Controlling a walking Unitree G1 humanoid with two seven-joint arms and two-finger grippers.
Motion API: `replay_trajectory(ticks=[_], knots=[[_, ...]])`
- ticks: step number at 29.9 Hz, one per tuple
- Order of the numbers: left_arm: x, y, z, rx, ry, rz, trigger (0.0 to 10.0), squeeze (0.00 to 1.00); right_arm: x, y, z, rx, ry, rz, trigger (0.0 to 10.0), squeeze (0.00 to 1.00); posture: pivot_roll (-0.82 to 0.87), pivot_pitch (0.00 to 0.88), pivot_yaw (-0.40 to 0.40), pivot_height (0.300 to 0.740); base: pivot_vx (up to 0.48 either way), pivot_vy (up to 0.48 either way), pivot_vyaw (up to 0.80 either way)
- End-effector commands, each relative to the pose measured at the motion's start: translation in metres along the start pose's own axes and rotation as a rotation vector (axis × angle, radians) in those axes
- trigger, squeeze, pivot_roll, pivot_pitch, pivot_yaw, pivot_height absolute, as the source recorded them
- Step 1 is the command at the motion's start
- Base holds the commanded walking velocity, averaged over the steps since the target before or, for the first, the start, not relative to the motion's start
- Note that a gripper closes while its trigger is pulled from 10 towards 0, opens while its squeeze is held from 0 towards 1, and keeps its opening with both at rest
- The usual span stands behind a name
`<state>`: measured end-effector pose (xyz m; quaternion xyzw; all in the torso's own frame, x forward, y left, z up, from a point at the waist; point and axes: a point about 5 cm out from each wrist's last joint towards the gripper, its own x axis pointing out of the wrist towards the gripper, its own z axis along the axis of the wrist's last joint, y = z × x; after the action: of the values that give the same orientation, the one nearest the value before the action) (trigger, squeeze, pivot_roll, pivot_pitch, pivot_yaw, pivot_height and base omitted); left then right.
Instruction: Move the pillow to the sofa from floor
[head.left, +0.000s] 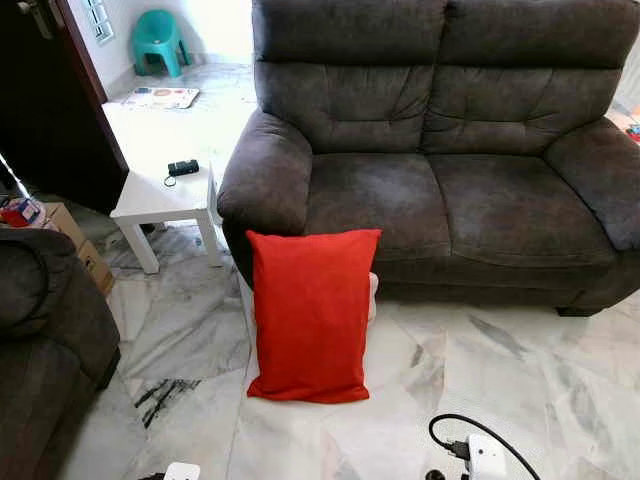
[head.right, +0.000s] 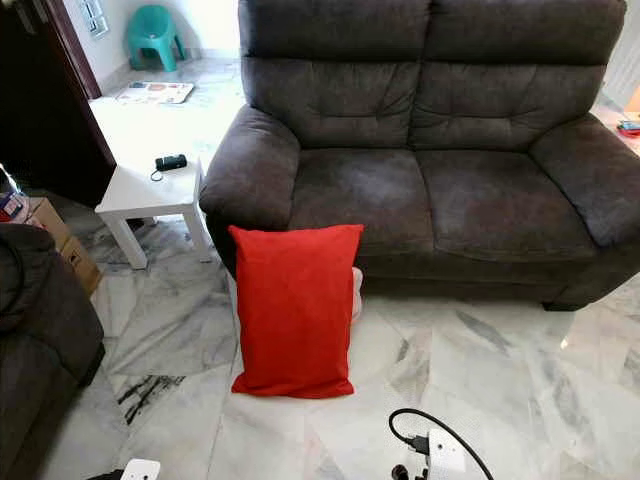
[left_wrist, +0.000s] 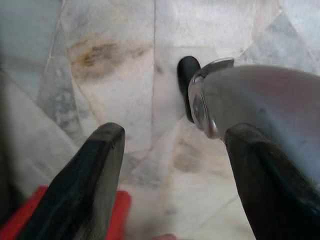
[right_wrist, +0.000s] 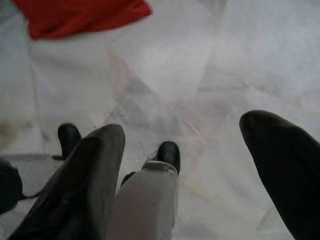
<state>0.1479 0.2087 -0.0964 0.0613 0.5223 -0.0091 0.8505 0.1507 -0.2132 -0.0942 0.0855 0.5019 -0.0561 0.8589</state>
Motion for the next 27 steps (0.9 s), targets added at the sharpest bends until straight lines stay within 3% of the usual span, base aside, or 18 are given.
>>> replay_trajectory(ticks=[1,8,27], knots=[[-0.0002,-0.0034,-0.0039,-0.001,0.010,-0.018,10.0,0.00,0.0010,0.0028,0.0061,-0.002,-0.021,0.014,10.0,0.00,-0.07,0.000,-0.008,0.740,0.000,0.000,0.80],[-0.0002,-0.0034,-0.0041,0.003,0.012,-0.020,10.0,0.00,0.0009,0.0031,0.0058,-0.007,-0.017,0.023,10.0,0.00,-0.07,0.000,-0.008,0.740,0.000,0.000,0.74],[-0.0002,-0.0038,-0.0042,0.015,0.014,-0.022,10.0,0.00,0.0007,0.0023,0.0061,0.042,-0.038,0.011,10.0,0.00,-0.07,0.000,-0.010,0.740,0.000,0.000,0.00]])
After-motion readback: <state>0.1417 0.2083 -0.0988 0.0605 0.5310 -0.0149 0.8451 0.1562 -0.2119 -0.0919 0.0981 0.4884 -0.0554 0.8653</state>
